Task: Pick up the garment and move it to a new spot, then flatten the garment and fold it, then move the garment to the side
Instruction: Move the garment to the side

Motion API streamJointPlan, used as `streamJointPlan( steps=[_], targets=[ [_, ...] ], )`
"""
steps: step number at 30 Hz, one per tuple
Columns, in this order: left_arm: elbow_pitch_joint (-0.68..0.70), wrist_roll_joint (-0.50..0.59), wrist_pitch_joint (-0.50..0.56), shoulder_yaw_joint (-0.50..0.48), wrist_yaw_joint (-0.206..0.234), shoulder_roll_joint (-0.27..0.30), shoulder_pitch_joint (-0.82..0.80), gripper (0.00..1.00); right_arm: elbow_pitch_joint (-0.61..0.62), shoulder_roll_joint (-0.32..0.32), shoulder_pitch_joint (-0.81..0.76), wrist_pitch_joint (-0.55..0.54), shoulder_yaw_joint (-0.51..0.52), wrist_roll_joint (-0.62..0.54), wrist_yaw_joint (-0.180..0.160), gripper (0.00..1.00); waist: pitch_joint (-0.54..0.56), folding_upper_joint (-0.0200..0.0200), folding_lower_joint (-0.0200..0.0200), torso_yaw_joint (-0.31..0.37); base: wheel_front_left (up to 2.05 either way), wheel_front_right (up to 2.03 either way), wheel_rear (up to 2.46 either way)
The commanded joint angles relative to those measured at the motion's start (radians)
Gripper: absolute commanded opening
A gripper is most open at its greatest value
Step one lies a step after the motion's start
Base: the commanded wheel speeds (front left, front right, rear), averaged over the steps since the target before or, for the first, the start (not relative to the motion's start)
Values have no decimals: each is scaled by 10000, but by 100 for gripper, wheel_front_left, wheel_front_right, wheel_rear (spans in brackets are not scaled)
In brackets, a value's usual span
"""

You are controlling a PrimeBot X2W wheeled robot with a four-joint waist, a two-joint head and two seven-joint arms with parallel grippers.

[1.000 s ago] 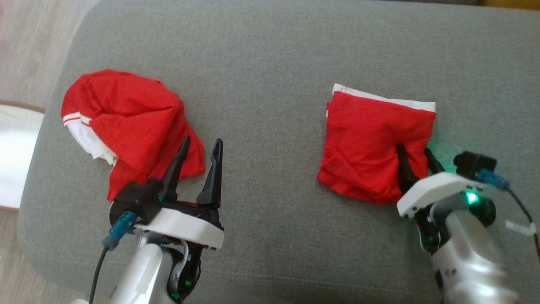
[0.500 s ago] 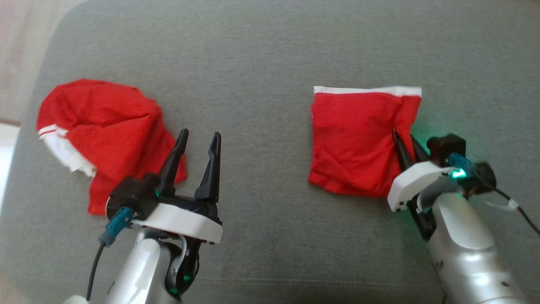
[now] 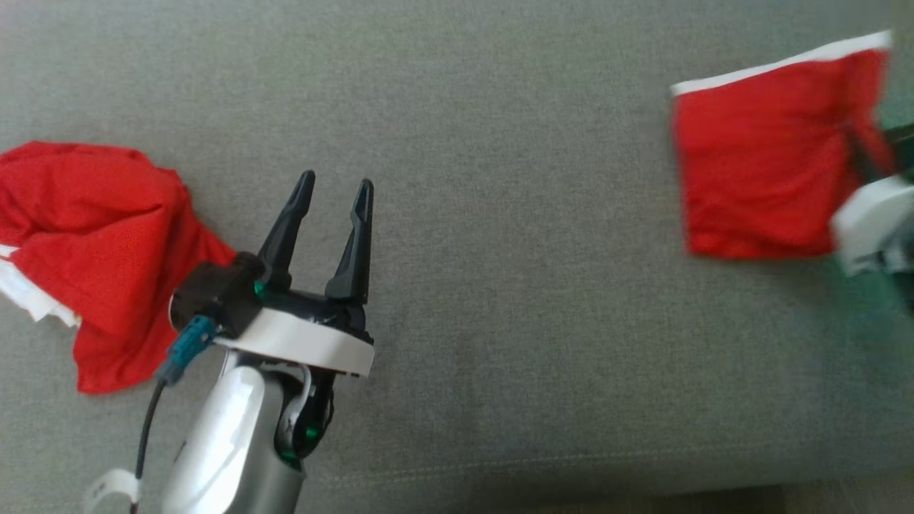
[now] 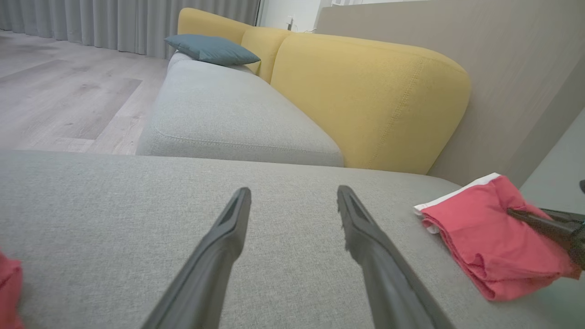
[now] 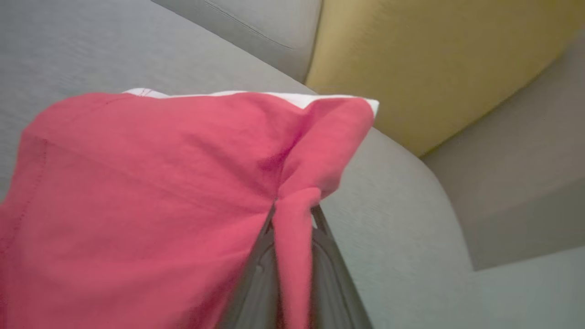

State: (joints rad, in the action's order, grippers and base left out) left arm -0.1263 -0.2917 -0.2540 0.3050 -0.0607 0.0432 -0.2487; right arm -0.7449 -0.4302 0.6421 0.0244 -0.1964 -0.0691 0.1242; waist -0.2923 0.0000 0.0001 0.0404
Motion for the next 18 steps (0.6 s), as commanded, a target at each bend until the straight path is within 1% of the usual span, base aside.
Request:
streamJointPlan(
  steps=[1, 4, 7, 9, 16, 17, 18],
  targets=[
    [348, 66, -78, -386, -49, 70, -374, 100, 338, -489, 207, -87, -39, 79, 65, 0, -148, 0, -1, 46, 0, 0, 0],
    [334, 83, -78, -452, -104, 70, -448, 100, 406, -1013, 266, -372, 327, 282, 65, 0, -243, 0, -1, 18, 0, 0, 0],
    [317, 112, -78, -566, -143, 70, -471, 100, 485, -1285, 256, -530, 816, 372, 65, 0, -300, 0, -1, -29, 0, 0, 0],
    [302, 117, -78, -618, -170, 70, -469, 100, 569, -1214, 178, -562, 962, 653, 65, 0, -300, 0, -1, -66, 0, 0, 0],
    [286, 116, -78, -692, -210, 70, -434, 100, 955, -1155, -22, -648, 1359, 546, 65, 0, -288, 0, -1, -161, 0, 0, 0],
    [282, 120, -78, -714, -211, 70, -425, 100, 1001, -1087, -61, -650, 1460, 566, 65, 53, -277, 0, -1, -165, 0, 0, 0],
    [276, 124, -78, -735, -213, 70, -413, 100, 1065, -1038, -105, -636, 1532, 540, 65, 100, -261, 0, -1, -167, 0, 0, 0]
  ],
)
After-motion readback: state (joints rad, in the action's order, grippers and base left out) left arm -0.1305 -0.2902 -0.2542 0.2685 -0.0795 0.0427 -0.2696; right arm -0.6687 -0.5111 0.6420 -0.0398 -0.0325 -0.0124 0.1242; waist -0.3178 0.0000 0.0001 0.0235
